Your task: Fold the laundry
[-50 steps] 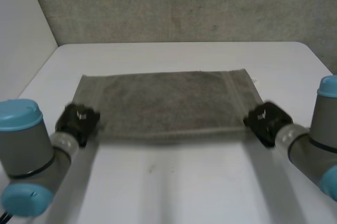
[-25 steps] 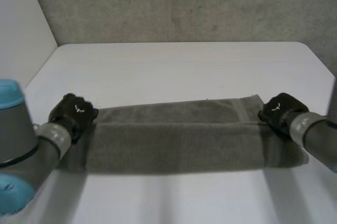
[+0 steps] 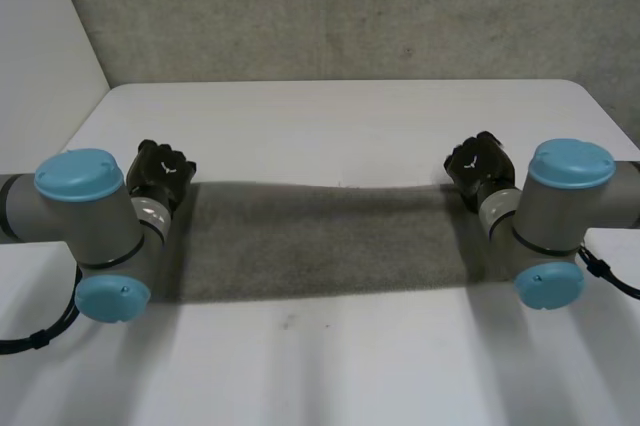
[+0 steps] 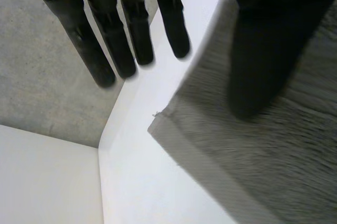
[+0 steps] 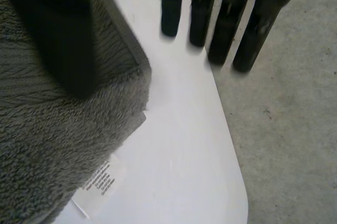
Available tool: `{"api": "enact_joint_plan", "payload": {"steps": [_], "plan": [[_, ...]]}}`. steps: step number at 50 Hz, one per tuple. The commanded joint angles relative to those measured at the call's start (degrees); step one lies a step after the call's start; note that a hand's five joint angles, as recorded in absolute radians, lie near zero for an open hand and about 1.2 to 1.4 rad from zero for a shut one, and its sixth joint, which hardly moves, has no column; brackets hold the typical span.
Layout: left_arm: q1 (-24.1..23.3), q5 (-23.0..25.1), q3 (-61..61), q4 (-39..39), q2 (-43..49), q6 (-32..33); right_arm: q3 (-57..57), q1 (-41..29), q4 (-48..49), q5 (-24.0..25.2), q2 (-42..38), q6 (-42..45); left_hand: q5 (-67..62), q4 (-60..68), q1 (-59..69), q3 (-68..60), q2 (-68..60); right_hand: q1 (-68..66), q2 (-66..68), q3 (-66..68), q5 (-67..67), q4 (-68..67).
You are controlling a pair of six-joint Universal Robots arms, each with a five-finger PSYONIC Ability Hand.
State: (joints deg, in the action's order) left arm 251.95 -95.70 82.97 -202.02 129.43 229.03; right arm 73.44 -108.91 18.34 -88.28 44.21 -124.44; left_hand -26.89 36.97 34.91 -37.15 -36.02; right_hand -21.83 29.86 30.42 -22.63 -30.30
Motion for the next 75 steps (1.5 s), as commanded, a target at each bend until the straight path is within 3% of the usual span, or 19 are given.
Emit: {"api": "enact_joint_plan", "payload": {"steps": [1, 5, 9, 16, 18, 22, 28, 35, 37, 49, 54, 56, 58, 62, 64, 65, 67, 71, 75], "plan": [[-0.1, -0.1, -0.4, 0.1, -1.4, -0.8, -1.7, -1.0, -0.1, -6.0, 2.3, -0.6, 26.9, -27.0, -24.9, 27.1, 26.0, 11.8, -19.9, -20.4, 22.6, 20.3], [-0.1, -0.4, 1.0, 0.2, -7.4, -1.8, -0.2, -0.6, -0.1, -6.3, 8.6, -4.0, 26.9, -27.0, -24.9, 27.1, 26.0, 11.8, -19.9, -20.4, 22.6, 20.3], [0.2, -0.4, 2.6, 0.6, -11.7, -4.9, 2.0, -0.3, -0.1, -5.5, 17.5, -14.6, 26.9, -27.0, -24.9, 27.1, 26.0, 11.8, -19.9, -20.4, 22.6, 20.3], [0.6, 0.3, 9.1, 0.8, -22.1, -17.2, 6.8, 3.1, -3.4, -1.8, 25.7, -23.7, 26.9, -27.0, -24.9, 27.1, 26.0, 11.8, -19.9, -20.4, 22.6, 20.3], [0.6, 0.3, 10.3, 0.8, -23.6, -20.3, 10.1, 5.4, -8.4, 1.8, 27.8, -24.9, 26.9, -27.0, -24.9, 27.1, 26.0, 11.8, -19.9, -20.4, 22.6, 20.3], [0.8, 0.6, 13.6, 0.8, -27.1, -30.2, 12.8, 6.8, -15.2, 5.2, 29.6, -25.9, 26.9, -27.0, -24.9, 27.1, 26.0, 11.8, -19.9, -20.4, 22.6, 20.3], [0.9, 0.8, 15.9, 0.3, -27.2, -37.9, 16.6, 9.2, -27.1, 9.0, 29.4, -26.9, 26.9, -27.0, -24.9, 27.1, 26.0, 9.1, -17.1, -17.7, 19.9, 17.6], [2.1, 1.8, 19.0, 0.1, -27.2, -40.2, 23.0, 12.8, -21.3, 13.1, 26.1, -26.7, 26.9, -27.0, -24.9, 27.1, 26.0, 2.2, -10.2, -10.8, 13.0, 10.6], [3.2, 2.4, 19.5, -0.2, -27.2, -40.2, 24.8, 13.2, -17.6, 14.1, 25.1, -26.4, 26.9, -27.0, -24.9, 27.1, 26.0, -6.0, -2.0, -2.5, 4.8, 2.4], [4.9, 5.1, 20.8, -1.1, -27.6, -40.2, 26.9, 16.7, -10.0, 14.5, 19.8, -26.0, 26.9, -27.0, -24.9, 27.1, 26.0, -19.5, 11.5, 10.9, -8.7, -11.1], [4.5, 5.1, 21.0, -1.1, -27.7, -40.2, 26.5, 17.5, -9.2, 14.3, 18.6, -25.5, 26.9, -27.0, -24.9, 27.1, 26.0, -34.0, 26.0, 25.4, -23.2, -25.5], [4.4, 5.1, 21.0, -1.1, -27.7, -40.2, 26.1, 17.6, -7.3, 14.4, 17.6, -24.9, 26.9, -27.0, -24.9, 27.1, 26.0, -52.7, 44.7, 44.1, -41.9, -44.3], [4.4, 5.1, 21.0, -1.1, -27.7, -40.2, 25.6, 17.8, -6.7, 13.4, 17.0, -24.1, 26.9, -27.0, -24.9, 27.1, 26.0, -58.1, 50.1, 49.5, -47.3, -49.6], [4.3, 5.1, 21.3, -1.2, -27.7, -40.2, 24.6, 19.3, -6.4, 10.8, 17.5, -20.2, 26.9, -27.0, -24.9, 27.1, 26.0, -58.2, 50.1, 49.6, -47.4, -49.7], [4.3, 5.1, 21.4, -1.4, -27.8, -40.2, 24.0, 21.8, -4.8, 2.8, 19.1, -13.7, 26.9, -27.0, -24.9, 27.1, 26.0, -58.2, 50.1, 49.6, -47.4, -49.7], [4.3, 5.0, 21.4, -1.6, -27.9, -40.2, 24.0, 21.8, -4.8, 2.8, 19.1, -13.6, 26.9, -27.0, -24.9, 27.1, 26.0, -58.2, 50.1, 49.6, -47.4, -49.7], [4.2, 5.0, 21.4, -1.7, -28.0, -40.2, 24.5, 26.1, -1.7, -3.8, 22.4, -7.9, 26.9, -27.0, -24.9, 27.1, 26.0, -58.2, 50.1, 49.6, -47.4, -49.7], [4.2, 5.0, 21.8, -1.8, -28.9, -40.2, 24.6, 27.6, -0.5, -4.2, 24.0, -3.6, 26.9, -27.0, -24.9, 27.1, 26.0, -58.2, 50.1, 49.6, -47.4, -49.7], [4.2, 5.0, 21.9, -2.1, -29.1, -40.2, 24.1, 23.5, -0.2, -0.9, 28.7, -8.7, 26.9, -27.0, -24.9, 27.1, 26.0, -58.2, 50.1, 49.6, -47.4, -49.7]]}}
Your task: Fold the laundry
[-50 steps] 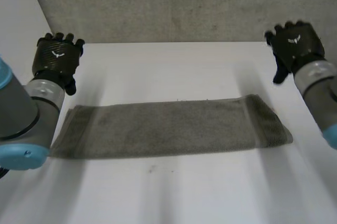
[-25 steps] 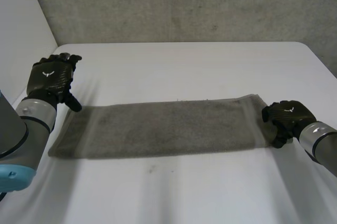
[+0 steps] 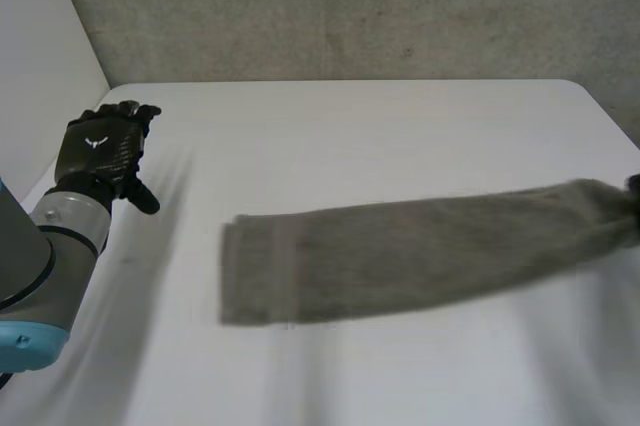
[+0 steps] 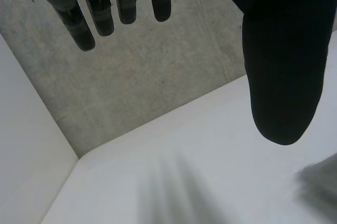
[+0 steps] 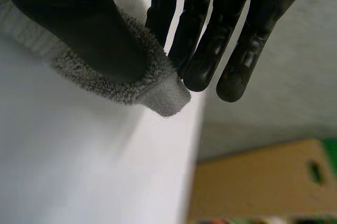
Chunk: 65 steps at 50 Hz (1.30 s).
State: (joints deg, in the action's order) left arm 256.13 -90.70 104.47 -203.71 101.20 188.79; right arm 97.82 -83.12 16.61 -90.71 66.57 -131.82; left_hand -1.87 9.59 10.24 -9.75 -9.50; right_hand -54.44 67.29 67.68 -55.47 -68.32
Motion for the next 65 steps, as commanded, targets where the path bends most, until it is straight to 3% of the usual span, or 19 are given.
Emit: {"api": "enact_joint_plan", "payload": {"steps": [1, 3, 9, 14, 24, 26, 27, 28, 29, 30, 31, 38, 46, 53, 55, 57, 58, 59, 65], "plan": [[-0.1, 0.0, 0.5, -0.6, -0.8, 0.0, -0.3, -2.3, 1.5, 1.6, 6.4, -1.3, 1.9, 0.4, -0.2, -0.3, -0.5, -25.6, 12.7, 12.3, -14.5, -11.7], [-0.1, 0.0, 0.6, -0.6, -0.8, 0.0, -0.3, -7.7, 1.7, 3.7, 11.5, -6.1, 1.9, 0.4, -0.2, -0.3, -0.5, -25.6, 12.7, 12.3, -14.5, -11.7], [-0.1, -0.1, 0.7, -0.7, -0.8, 0.0, -1.9, -21.3, 2.4, 6.3, 12.5, -9.8, 1.9, 0.4, -0.2, -0.3, -0.5, -25.6, 12.7, 12.3, -14.5, -11.7], [-0.1, -0.1, 0.7, -0.7, -0.8, 0.0, -6.6, -39.3, 5.0, 10.7, 5.3, -9.3, 1.9, 0.4, -0.2, -0.3, -0.5, -25.6, 12.7, 12.3, -14.5, -11.7], [-0.5, -0.1, 1.1, -0.7, -0.8, 0.1, -8.4, -51.5, 6.0, 20.4, -10.6, -9.1, 1.9, 0.4, -0.2, -0.3, -0.5, -25.6, 12.7, 12.3, -14.5, -11.7], [-0.5, -0.1, 1.3, -0.9, -0.8, 0.1, -8.2, -51.8, 6.0, 22.3, -11.2, -8.9, 1.9, 0.4, -0.2, -0.3, -0.5, -22.5, 9.6, 9.2, -11.4, -8.6], [-0.5, -0.1, 1.3, -1.2, -0.7, 0.1, -7.9, -51.7, 5.7, 23.6, -11.1, -9.0, 1.9, 0.4, -0.2, -0.3, -0.5, 3.4, -16.2, -16.6, 14.4, 17.3], [-0.6, -0.1, 1.5, -1.3, -0.7, 0.2, -7.9, -51.7, 5.7, 23.7, -11.1, -9.0, 1.9, 0.4, -0.2, -0.3, -0.5, 3.6, -16.5, -16.9, 14.7, 17.5], [-0.6, -0.1, 1.5, -1.3, -0.7, 0.2, -7.6, -51.5, 5.7, 23.7, -10.4, -9.6, 1.9, 0.4, -0.2, -0.3, -0.5, 30.5, -43.3, -43.7, 41.5, 44.3], [-0.8, -0.1, 1.7, -1.5, -0.7, 0.2, -7.6, -51.5, 5.7, 23.7, -10.4, -9.6, 1.9, 0.4, -0.2, -0.3, -0.5, 30.7, -43.6, -44.0, 41.8, 44.6], [-1.2, -0.1, 1.8, -1.5, -0.7, 0.2, -7.6, -51.3, 5.3, 23.0, -9.4, -9.9, 1.9, 0.4, -0.2, -0.3, -0.5, 44.4, -57.3, -57.7, 55.5, 58.3], [-2.7, -0.2, 2.1, -2.0, 0.0, 0.5, -2.2, -37.3, 2.8, 16.1, 0.9, -15.5, 1.9, 0.4, -0.2, -0.3, -0.5, 44.4, -57.3, -57.7, 55.5, 58.3], [-3.6, -0.2, 2.8, -3.8, 0.1, 0.6, 5.3, -27.1, -5.0, 16.9, 4.4, -26.6, 1.9, 0.4, -0.2, -0.3, -0.5, 44.4, -57.3, -57.7, 55.5, 58.3], [-3.6, -0.3, 2.8, -3.9, 0.1, 0.6, 11.0, -21.8, -6.7, 17.3, 4.4, -26.5, 1.9, 0.4, -0.2, -0.3, -0.5, 44.4, -57.3, -57.7, 55.5, 58.3], [-3.6, -0.3, 2.8, -3.9, 0.1, 0.7, 11.9, -20.9, -6.6, 17.1, 4.3, -26.2, 1.9, 0.4, -0.2, -0.3, -0.5, 37.0, -49.8, -50.2, 48.0, 50.8], [-3.7, -0.3, 2.9, -3.9, 0.1, 0.7, 12.7, -19.0, -5.5, 17.1, 4.1, -25.6, 1.9, 0.4, -0.2, -0.3, -0.5, 3.8, -16.7, -17.1, 14.9, 17.7], [-3.7, -0.3, 3.1, -4.0, 0.0, 0.7, 12.7, -19.0, -5.4, 17.1, 4.1, -25.6, 1.9, 0.4, -0.2, -0.3, -0.5, 3.7, -16.5, -16.9, 14.7, 17.5], [-3.7, -0.3, 3.2, -4.0, 0.0, 0.6, 12.7, -17.4, -4.3, 17.1, 4.2, -25.1, 1.9, 0.4, -0.2, -0.3, -0.5, -25.3, 12.4, 12.0, -14.2, -11.4], [-4.1, -0.3, 3.3, -4.0, -0.1, 0.6, 11.9, -16.0, 2.7, 14.8, 6.5, -18.1, 1.9, 0.4, -0.2, -0.3, -0.5, -25.6, 12.7, 12.3, -14.5, -11.7]]}}
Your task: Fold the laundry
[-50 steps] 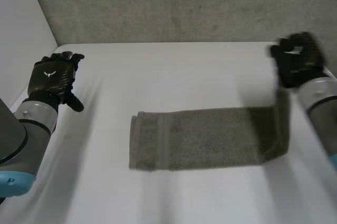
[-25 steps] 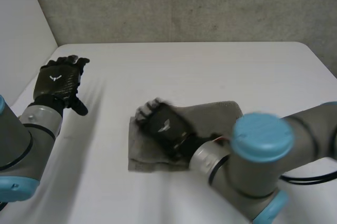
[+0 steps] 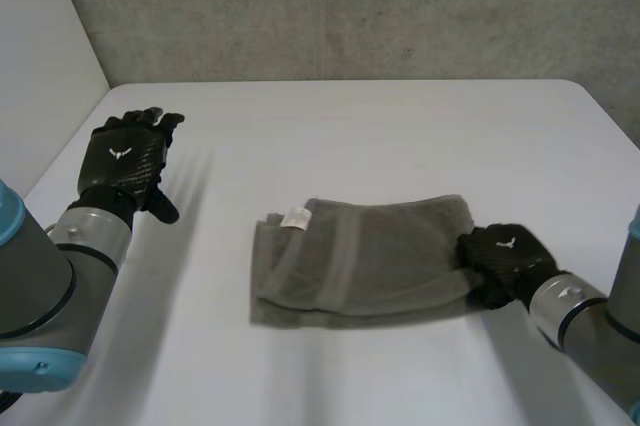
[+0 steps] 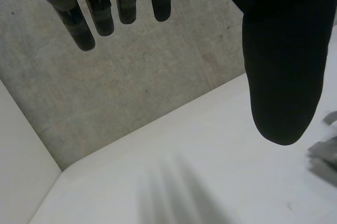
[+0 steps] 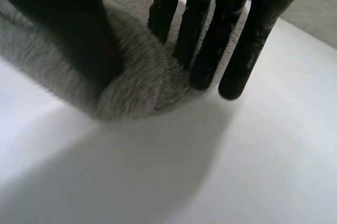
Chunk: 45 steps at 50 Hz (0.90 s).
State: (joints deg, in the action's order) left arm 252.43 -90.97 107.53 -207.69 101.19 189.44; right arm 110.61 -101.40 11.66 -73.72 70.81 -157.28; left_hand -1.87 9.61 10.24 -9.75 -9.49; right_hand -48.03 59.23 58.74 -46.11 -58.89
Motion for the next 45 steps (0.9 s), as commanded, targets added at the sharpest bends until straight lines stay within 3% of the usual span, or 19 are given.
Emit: {"api": "enact_joint_plan", "payload": {"steps": [1, 10, 15, 20, 27, 28, 29, 31, 32, 33, 39, 41, 45], "plan": [[-0.7, 0.0, 0.2, 0.0, -0.2, 0.0, -1.7, 1.1, 8.3, -2.8, 4.0, 10.0, 1.9, 0.4, -0.2, -0.3, -0.5, -32.0, 20.8, 21.3, -23.9, -21.1], [-1.0, -0.1, 0.5, 0.0, -0.5, 0.0, -10.9, -18.0, 8.5, -6.1, 4.3, 14.5, 1.9, 0.4, -0.2, -0.3, -0.5, -32.0, 20.8, 21.3, -23.9, -21.1], [-1.1, -0.1, 0.7, 0.1, -0.7, 0.0, -15.1, -30.3, 8.2, -5.3, -2.6, 17.7, 1.9, 0.4, -0.2, -0.3, -0.5, -32.0, 20.8, 21.3, -23.9, -21.1], [-1.4, -0.1, 0.8, 0.1, -0.7, 0.1, -14.5, -34.9, 7.9, -4.9, -8.6, 22.0, 1.9, 0.4, -0.2, -0.3, -0.5, -32.0, 20.8, 21.3, -23.9, -21.1], [-1.8, -0.1, 0.7, 0.2, -0.8, 0.1, -12.4, -34.7, 7.3, -4.8, -8.1, 22.0, 1.9, 0.4, -0.2, -0.3, -0.5, -31.9, 20.7, 21.2, -23.8, -21.0], [-1.8, -0.1, 0.7, 0.2, -0.8, 0.1, -12.0, -34.9, 7.5, -4.8, -6.4, 20.6, 1.9, 0.4, -0.2, -0.3, -0.5, -18.2, 7.0, 7.5, -10.1, -7.3], [-2.2, -0.1, 0.6, 0.3, -0.8, 0.1, -12.0, -34.9, 7.5, -4.8, -6.4, 20.6, 1.9, 0.4, -0.2, -0.3, -0.5, -18.1, 6.9, 7.4, -10.0, -7.2], [-2.8, -0.1, 0.2, 0.4, -0.8, 0.1, -12.0, -33.4, 7.3, -5.8, -1.8, 14.7, 1.9, 0.4, -0.2, -0.3, -0.5, 22.7, -33.9, -33.4, 30.8, 33.6], [-3.4, -0.2, -0.4, 0.6, -0.9, 0.1, -12.0, -33.3, 7.3, -5.8, -1.8, 14.6, 1.9, 0.4, -0.2, -0.3, -0.5, 23.0, -34.2, -33.7, 31.1, 33.8], [-4.0, -0.1, -0.9, 0.7, -1.0, -0.2, -12.3, -30.8, 6.7, -5.9, 0.6, 10.6, 1.9, 0.4, -0.2, -0.3, -0.5, 38.0, -49.2, -48.7, 46.1, 48.9], [-5.5, -0.1, -3.4, 1.0, -1.4, -0.7, -13.3, -21.1, 2.2, -5.3, 8.7, -8.1, 1.9, 0.4, -0.2, -0.3, -0.5, 38.0, -49.2, -48.7, 46.1, 48.9], [-9.9, -0.3, -8.0, 3.2, -1.3, -1.2, -14.0, -19.0, 0.6, -5.3, 9.8, -11.8, 1.5, 0.8, 0.1, -0.6, -0.9, 38.0, -49.2, -48.7, 46.1, 48.9], [-13.5, -0.3, -13.2, 6.5, 0.7, -3.9, -16.3, -13.1, -5.5, -4.8, 10.3, -18.0, 1.3, 0.9, 0.3, -0.8, -1.1, 38.0, -49.2, -48.7, 46.1, 48.9]]}}
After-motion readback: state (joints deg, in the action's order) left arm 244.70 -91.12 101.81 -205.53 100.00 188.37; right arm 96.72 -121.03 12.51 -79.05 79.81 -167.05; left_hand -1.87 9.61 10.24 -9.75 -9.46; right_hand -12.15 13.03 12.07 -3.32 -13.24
